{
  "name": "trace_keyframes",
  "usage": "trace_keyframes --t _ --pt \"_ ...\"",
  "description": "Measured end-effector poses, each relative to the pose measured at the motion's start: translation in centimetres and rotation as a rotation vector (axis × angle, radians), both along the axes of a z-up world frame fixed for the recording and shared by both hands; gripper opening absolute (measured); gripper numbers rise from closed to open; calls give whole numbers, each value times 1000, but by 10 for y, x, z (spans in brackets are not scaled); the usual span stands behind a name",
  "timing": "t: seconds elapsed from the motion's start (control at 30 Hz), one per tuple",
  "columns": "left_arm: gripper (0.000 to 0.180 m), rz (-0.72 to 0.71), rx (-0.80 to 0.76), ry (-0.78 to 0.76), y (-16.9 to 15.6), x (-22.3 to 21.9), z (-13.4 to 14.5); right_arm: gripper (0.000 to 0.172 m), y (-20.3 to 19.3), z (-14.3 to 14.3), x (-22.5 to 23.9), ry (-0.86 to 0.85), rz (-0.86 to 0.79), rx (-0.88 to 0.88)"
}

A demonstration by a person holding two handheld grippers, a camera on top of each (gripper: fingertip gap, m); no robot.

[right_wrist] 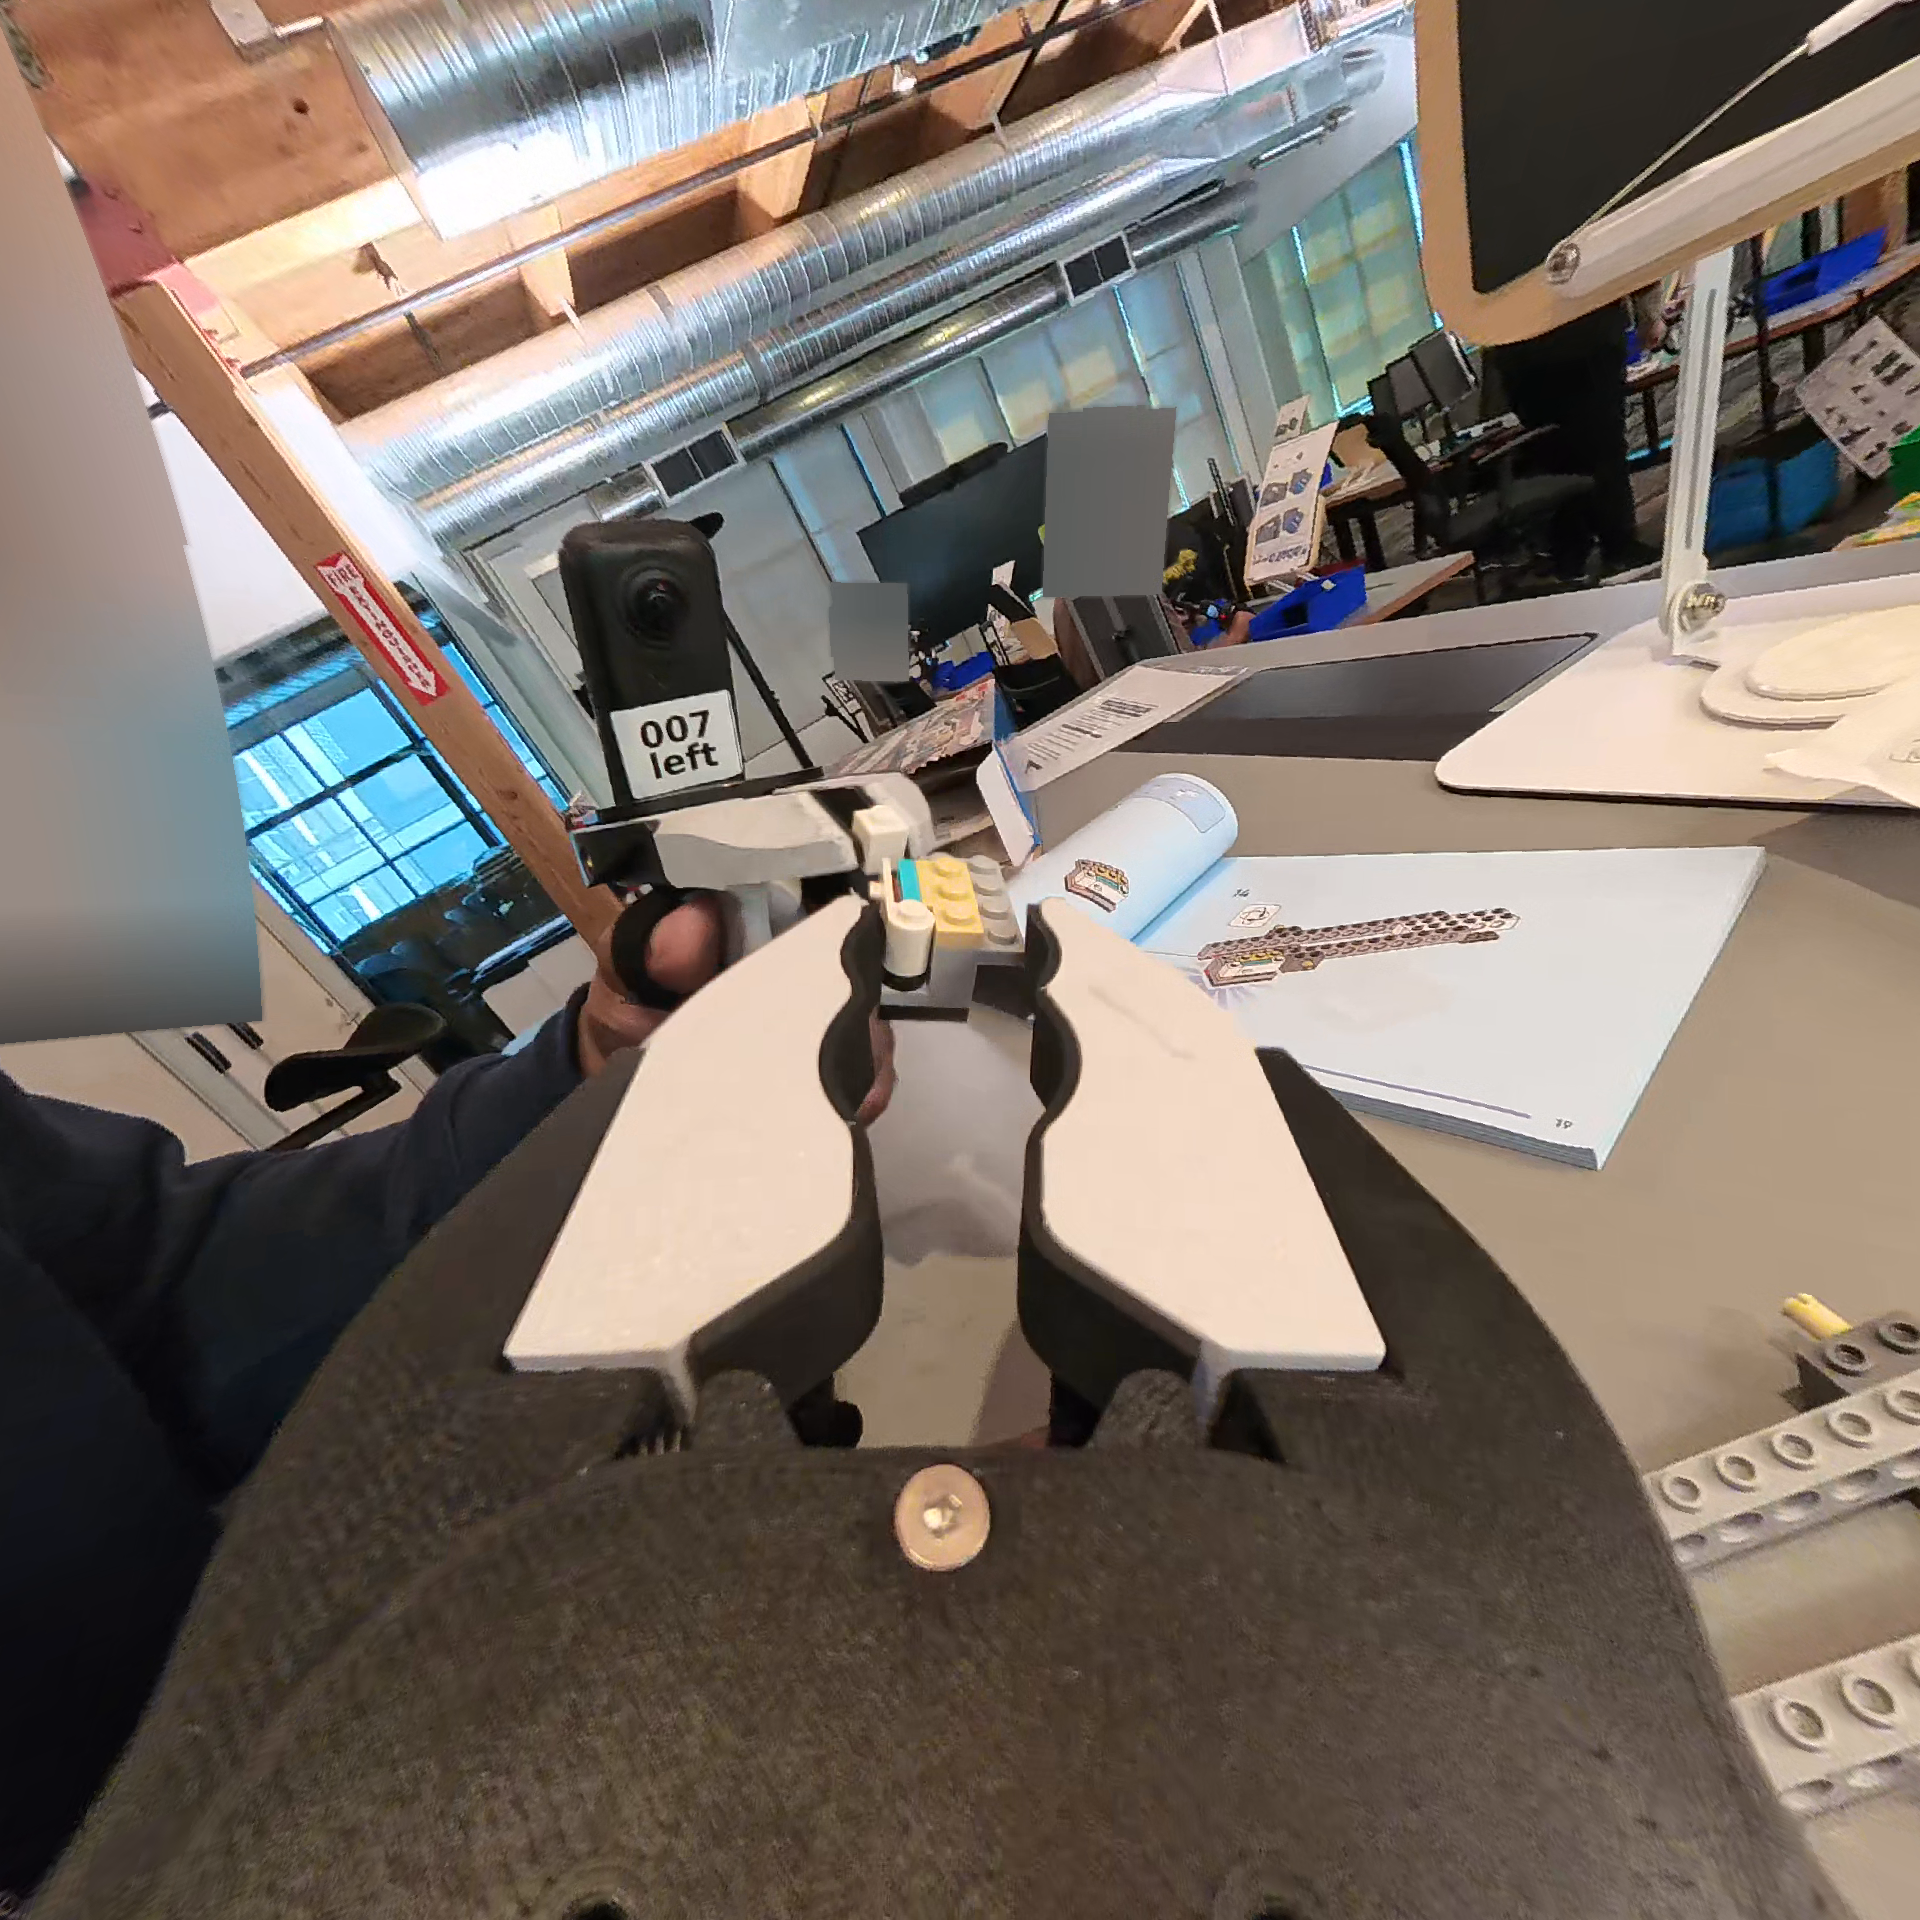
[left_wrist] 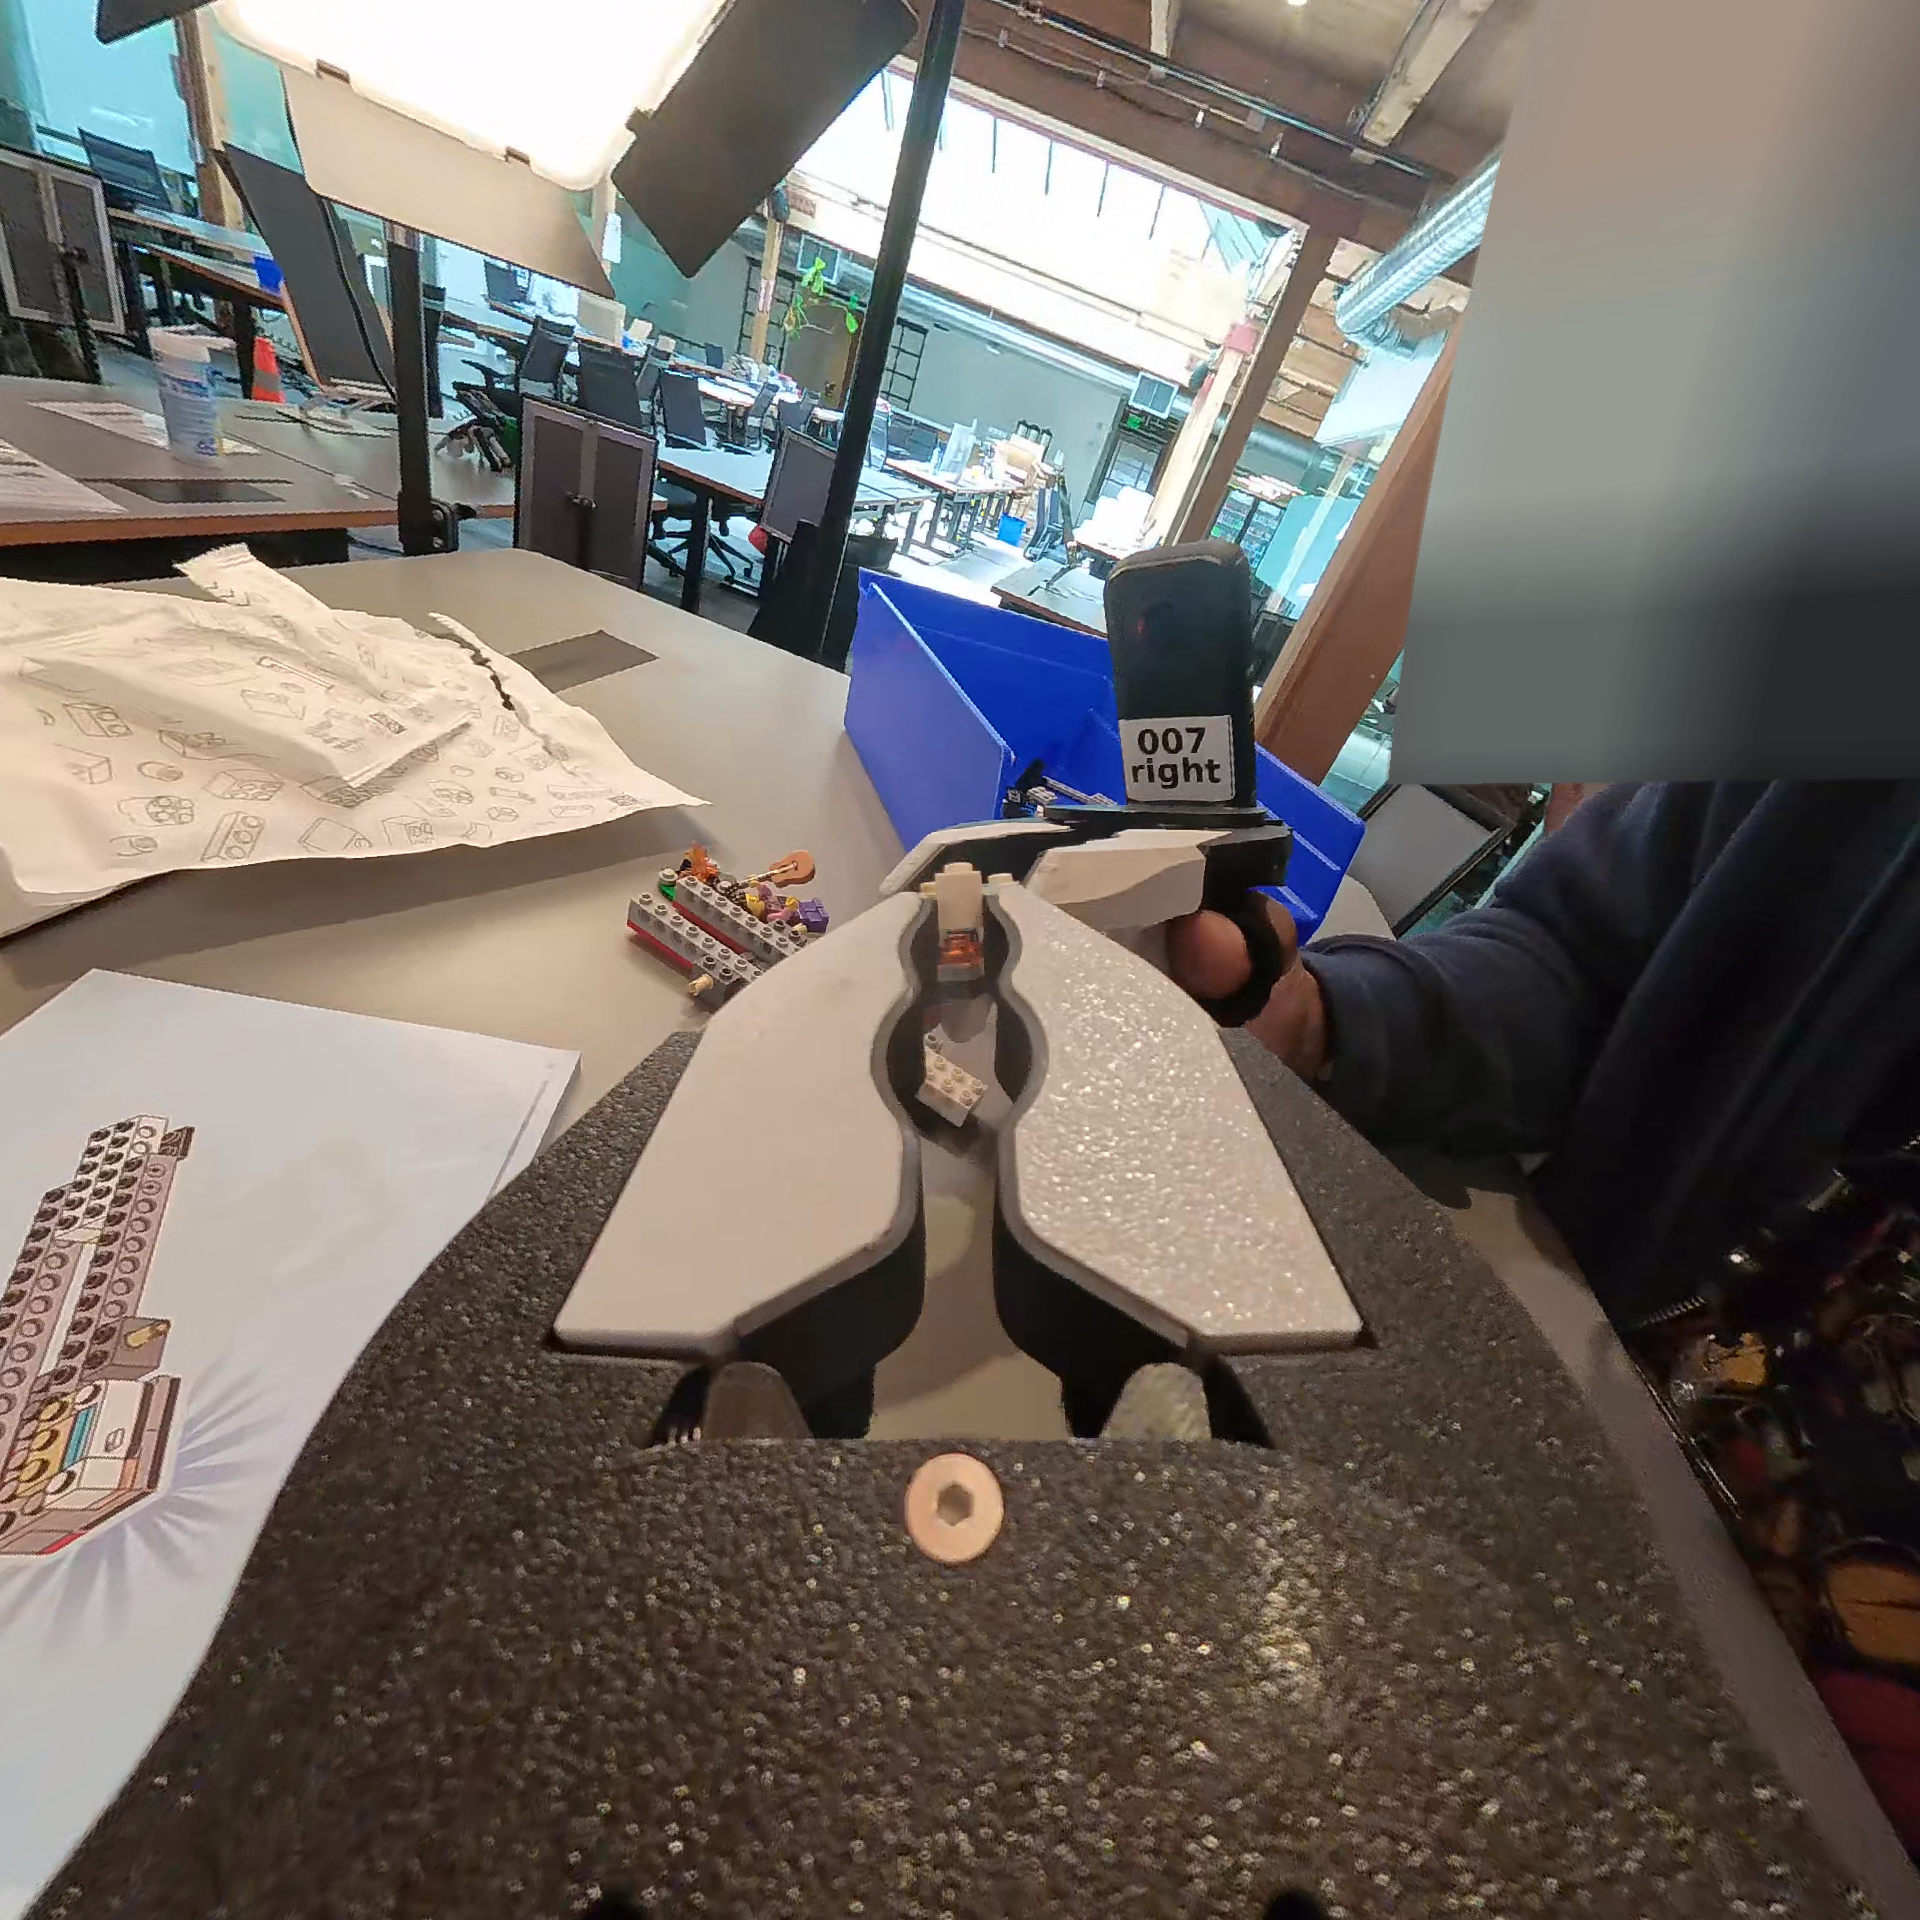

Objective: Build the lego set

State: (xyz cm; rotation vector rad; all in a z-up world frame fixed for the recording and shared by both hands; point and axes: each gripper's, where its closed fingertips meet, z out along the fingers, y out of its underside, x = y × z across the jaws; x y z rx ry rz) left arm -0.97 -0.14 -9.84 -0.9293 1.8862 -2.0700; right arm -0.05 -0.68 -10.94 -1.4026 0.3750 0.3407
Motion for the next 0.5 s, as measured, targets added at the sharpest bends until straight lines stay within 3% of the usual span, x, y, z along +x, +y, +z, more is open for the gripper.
trace_keyframes --t 0.5 --pt "8 48 29 -37 -1 2 1 26 0 2 0 21 11 33"
